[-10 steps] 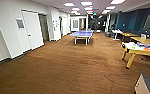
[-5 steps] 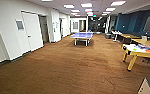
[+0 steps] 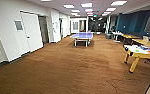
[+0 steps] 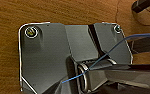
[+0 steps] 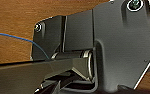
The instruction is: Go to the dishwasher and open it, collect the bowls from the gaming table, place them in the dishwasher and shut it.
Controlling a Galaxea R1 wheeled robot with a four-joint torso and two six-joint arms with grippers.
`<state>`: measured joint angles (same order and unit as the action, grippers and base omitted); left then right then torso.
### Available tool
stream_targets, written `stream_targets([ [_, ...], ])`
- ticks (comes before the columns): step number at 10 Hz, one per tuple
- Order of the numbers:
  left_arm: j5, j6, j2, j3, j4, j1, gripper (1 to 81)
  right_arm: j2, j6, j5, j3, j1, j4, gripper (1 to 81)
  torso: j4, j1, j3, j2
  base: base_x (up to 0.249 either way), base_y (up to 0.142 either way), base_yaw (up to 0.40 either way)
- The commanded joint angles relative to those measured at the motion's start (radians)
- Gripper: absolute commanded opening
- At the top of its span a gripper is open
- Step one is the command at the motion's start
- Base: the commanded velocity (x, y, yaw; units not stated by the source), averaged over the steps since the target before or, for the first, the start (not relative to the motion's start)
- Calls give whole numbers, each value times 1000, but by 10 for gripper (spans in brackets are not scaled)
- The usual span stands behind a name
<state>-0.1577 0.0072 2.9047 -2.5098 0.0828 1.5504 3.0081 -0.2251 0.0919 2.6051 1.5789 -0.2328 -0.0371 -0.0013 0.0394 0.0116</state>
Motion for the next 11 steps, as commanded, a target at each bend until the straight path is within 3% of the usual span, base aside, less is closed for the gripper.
stream_targets([
  [1, 43, 8, -8, 5, 12, -43, 811, 2, 3, -46, -11, -39, -10, 811, 0, 1, 0, 0, 182, 0, 0],
  [11, 43, 10, -1, 5, 9, -43, 811, 4, 1, -34, -10, -42, -2, 811, 0, 1, 0, 0, 189, 0, 0],
])
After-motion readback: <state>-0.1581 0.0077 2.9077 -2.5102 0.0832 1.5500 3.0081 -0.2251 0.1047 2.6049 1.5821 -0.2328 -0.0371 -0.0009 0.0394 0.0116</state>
